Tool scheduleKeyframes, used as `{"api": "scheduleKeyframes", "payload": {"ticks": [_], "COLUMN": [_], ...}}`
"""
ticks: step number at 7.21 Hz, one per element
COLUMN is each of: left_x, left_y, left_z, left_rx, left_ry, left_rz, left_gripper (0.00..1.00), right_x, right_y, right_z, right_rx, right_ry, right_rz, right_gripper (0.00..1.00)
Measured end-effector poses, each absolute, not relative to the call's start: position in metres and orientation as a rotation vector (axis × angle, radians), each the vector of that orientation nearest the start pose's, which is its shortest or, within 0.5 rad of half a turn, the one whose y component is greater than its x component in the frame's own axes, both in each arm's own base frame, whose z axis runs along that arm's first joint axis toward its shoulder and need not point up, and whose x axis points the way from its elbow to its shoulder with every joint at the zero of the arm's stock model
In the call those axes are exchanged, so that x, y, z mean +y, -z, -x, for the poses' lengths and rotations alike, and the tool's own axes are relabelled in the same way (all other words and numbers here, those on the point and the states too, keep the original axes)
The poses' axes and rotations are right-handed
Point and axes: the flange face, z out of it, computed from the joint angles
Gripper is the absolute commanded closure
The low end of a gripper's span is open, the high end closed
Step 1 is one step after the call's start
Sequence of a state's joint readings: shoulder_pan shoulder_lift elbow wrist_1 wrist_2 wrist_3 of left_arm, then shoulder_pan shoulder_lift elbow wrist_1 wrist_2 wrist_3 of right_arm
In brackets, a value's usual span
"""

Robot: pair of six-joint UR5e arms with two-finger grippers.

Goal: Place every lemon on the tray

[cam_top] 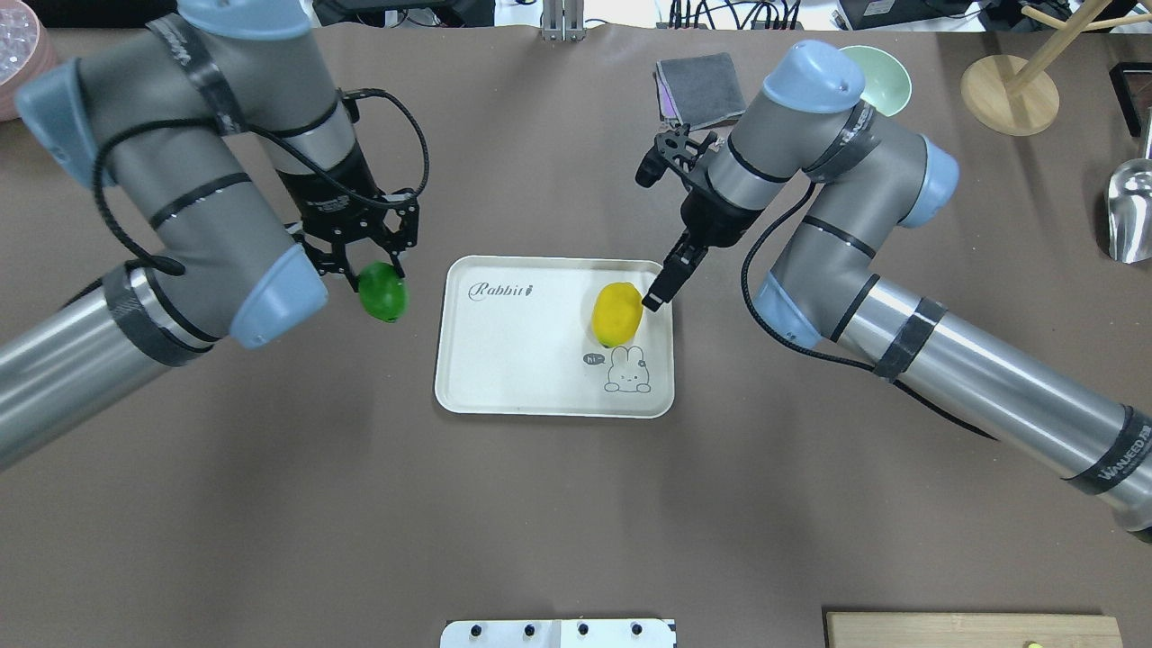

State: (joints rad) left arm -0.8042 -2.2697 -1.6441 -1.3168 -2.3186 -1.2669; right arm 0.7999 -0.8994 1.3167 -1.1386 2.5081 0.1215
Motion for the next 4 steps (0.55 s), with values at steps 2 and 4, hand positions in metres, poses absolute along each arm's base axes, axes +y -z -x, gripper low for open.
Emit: {"api": "scheduleKeyframes", "payload": {"ticks": [2, 4], "left_x": [-0.532, -0.532], "left_y": [-0.216, -0.209], "left_z": [-0.468, -0.511], "left_rx": [0.800, 0.780], "left_ry": [0.279, 0.286], "left_rz": [0.343, 0.322], "left_gripper": [1.00, 1.00], "right_x": [-0.591, -0.614], "right_y": [-0.317, -0.354], "right_z": [0.425, 0.373], "right_rx": [-1.172, -1.143], "right_ry": [0.885, 0.767], "right_rz": [-0.323, -0.285], "right_gripper": [0.01, 0.01]}}
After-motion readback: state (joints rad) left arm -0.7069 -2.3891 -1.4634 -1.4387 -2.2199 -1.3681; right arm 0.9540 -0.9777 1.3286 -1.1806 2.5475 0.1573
